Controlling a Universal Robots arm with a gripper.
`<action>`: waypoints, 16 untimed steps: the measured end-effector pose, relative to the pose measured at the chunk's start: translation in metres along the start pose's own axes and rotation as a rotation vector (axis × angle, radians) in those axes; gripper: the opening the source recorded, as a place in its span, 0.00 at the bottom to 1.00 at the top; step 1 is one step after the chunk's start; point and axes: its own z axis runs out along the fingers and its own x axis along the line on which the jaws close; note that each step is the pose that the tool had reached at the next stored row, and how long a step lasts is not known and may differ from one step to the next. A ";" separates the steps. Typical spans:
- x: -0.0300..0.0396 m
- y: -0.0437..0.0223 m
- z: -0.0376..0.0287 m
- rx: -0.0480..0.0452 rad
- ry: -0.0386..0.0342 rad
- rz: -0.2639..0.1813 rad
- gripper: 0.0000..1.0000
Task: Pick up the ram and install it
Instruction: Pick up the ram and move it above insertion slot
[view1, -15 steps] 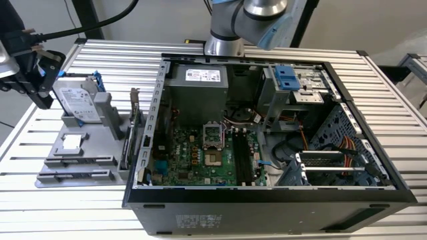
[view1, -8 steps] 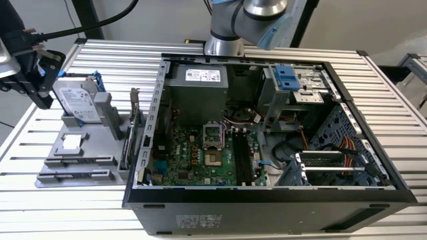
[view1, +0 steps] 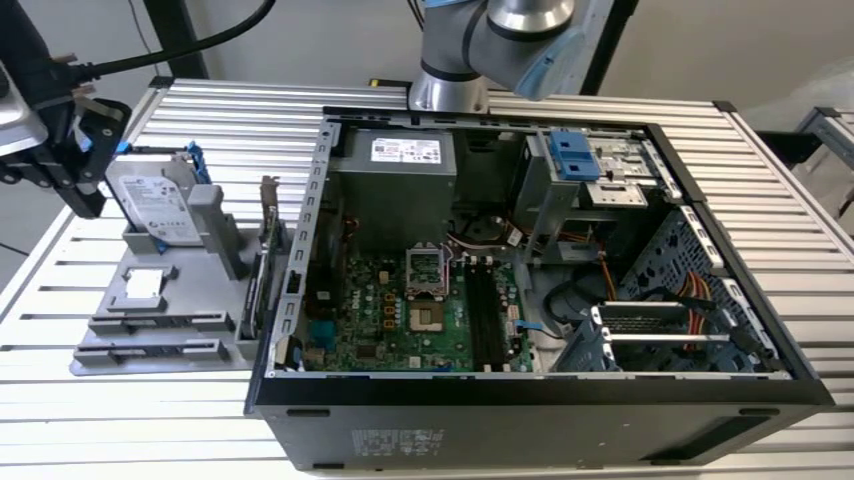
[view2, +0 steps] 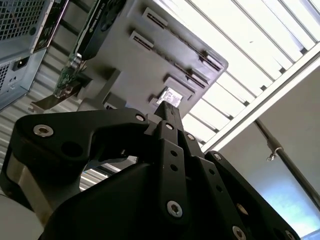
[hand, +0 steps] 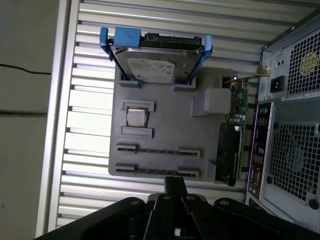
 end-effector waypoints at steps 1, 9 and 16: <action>0.0000 0.0000 0.0000 -0.0001 0.0003 -0.006 0.00; 0.0000 0.0000 0.0000 -0.0009 0.0028 -0.051 0.00; 0.0000 0.0000 0.0000 -0.0018 0.0052 -0.096 0.00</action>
